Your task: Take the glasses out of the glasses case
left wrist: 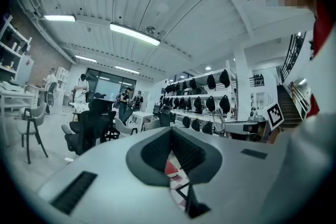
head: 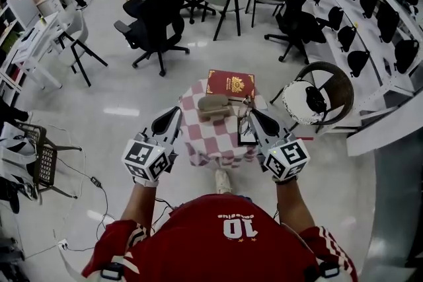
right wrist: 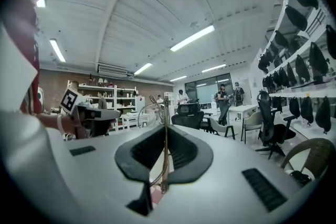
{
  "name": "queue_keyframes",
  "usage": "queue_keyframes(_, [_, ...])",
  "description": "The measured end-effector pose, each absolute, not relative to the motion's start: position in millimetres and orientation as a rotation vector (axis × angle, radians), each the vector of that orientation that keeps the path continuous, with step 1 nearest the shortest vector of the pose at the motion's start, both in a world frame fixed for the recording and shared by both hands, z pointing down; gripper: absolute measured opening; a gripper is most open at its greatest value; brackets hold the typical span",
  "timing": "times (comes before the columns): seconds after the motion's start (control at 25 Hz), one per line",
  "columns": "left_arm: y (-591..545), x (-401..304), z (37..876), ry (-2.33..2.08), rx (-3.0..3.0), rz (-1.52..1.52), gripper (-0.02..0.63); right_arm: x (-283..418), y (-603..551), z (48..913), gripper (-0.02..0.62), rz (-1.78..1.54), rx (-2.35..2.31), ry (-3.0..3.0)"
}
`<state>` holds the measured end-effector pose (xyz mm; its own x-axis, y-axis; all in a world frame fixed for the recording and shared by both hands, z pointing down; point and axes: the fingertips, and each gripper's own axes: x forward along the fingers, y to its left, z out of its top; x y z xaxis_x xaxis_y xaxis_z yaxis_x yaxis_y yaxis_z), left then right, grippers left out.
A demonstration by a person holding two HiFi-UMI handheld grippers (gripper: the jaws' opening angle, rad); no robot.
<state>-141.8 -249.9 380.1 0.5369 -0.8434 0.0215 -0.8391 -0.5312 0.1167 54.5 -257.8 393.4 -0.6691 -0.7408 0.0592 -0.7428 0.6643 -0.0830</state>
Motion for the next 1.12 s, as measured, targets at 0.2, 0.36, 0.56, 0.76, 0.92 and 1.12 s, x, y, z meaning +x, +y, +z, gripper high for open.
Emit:
queue_keyframes(0.2, [-238,-131,361,-1.408,2.707,-0.104,0.008,61,-223,362,0.031,0.084,1.314,-2.897])
queue_keyframes(0.36, [-227,-125,352,-1.376,2.726,-0.129,0.008,71,-202,353,0.031,0.069,1.393,-2.880])
queue_keyframes(0.56, [-212,-122,349,-1.357,2.734,-0.138,0.008,89,-187,351,0.031,0.119,1.542,-2.851])
queue_keyframes(0.76, [-203,-129,346,-1.379,2.726,-0.164,0.008,97,-176,348,0.031,0.121,1.633,-2.830])
queue_keyframes(0.92, [-198,-138,344,-1.399,2.717,-0.177,0.008,98,-172,348,0.031,0.103,1.678,-2.808])
queue_keyframes(1.12, [-194,-154,343,-1.458,2.665,-0.201,0.008,101,-171,352,0.031,0.085,1.748,-2.753])
